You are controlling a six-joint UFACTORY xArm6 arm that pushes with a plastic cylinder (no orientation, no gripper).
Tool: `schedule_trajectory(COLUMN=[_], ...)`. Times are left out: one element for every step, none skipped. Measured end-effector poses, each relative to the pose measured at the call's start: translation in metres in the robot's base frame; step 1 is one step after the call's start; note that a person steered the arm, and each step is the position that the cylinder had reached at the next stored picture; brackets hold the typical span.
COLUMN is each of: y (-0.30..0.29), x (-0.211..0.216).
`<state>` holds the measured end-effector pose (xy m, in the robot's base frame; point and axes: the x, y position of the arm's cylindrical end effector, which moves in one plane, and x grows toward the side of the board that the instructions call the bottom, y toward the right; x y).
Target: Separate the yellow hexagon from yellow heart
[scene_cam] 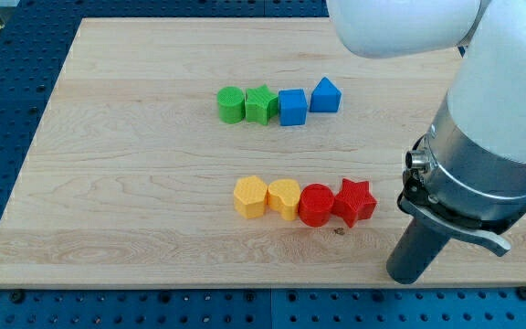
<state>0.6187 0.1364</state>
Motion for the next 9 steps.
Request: schedule_trajectory(y=[-0.009,-0.029,-0.061,-0.071,-0.082,-0.112,-0.126,-0.137,-0.137], x=[-0.001,0.0,0.0,-0.005,-0.017,-0.04,-0.051,-0.075,-0.075])
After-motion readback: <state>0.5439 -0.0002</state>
